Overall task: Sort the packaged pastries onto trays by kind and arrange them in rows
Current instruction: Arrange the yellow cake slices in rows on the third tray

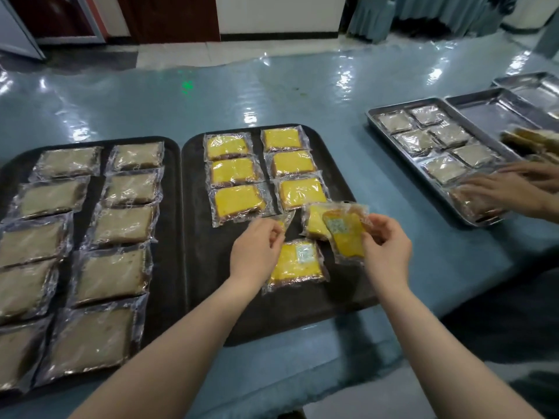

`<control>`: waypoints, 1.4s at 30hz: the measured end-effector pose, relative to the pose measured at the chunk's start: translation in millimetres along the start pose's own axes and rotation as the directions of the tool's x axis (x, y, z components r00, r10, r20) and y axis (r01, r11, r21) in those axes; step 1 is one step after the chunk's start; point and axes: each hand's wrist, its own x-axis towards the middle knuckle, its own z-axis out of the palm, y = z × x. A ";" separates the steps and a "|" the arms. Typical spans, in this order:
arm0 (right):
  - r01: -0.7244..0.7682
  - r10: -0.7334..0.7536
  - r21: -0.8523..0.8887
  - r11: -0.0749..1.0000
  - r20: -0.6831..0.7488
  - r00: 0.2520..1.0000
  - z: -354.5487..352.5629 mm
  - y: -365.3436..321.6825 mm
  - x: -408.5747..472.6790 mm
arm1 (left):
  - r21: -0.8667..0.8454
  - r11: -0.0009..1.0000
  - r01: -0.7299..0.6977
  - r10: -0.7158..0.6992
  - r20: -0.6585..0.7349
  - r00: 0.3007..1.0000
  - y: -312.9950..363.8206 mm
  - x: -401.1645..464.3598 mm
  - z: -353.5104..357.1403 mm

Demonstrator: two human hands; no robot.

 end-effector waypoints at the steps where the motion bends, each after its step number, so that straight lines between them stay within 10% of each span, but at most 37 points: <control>1: 0.002 -0.002 0.002 1.000 -0.007 1.000 -4.1 1.9 3.5 | 0.017 1.000 0.006 -0.006 0.026 1.000 3.4 1.7 8.3; 8: 0.017 -0.016 -0.028 0.999 0.050 0.999 -17.9 16.7 25.6 | -0.030 0.993 0.116 -0.103 0.270 0.957 17.1 9.3 49.3; 13: 0.034 -0.030 -0.050 0.998 0.086 0.996 -15.4 21.4 30.7 | 0.218 0.805 -0.552 0.409 0.471 0.781 4.8 -17.9 58.6; 16: 0.035 -0.030 -0.053 0.998 0.086 0.996 -14.5 23.3 27.4 | 0.316 0.714 -0.625 0.337 0.627 0.702 -2.4 -30.9 57.9; 23: 0.060 -0.049 -0.095 0.994 0.117 0.992 -10.7 16.3 18.9 | 0.312 0.597 -0.740 0.660 0.334 0.673 -0.7 -40.7 44.0; 32: 0.107 -0.022 -0.304 0.947 0.268 0.963 -10.6 24.4 -4.6 | 0.027 0.879 -0.477 0.449 0.293 0.844 13.9 -48.9 -0.2; 38: 0.517 -0.279 -0.418 0.747 0.508 0.815 -10.4 36.4 -28.4 | -0.026 0.950 -0.310 0.305 0.278 0.911 3.3 -39.6 -37.5; 42: 0.520 0.045 -0.601 0.606 0.679 0.732 -10.6 45.3 -32.8 | 0.032 0.980 -0.194 0.166 0.396 0.903 -13.7 -26.7 -49.2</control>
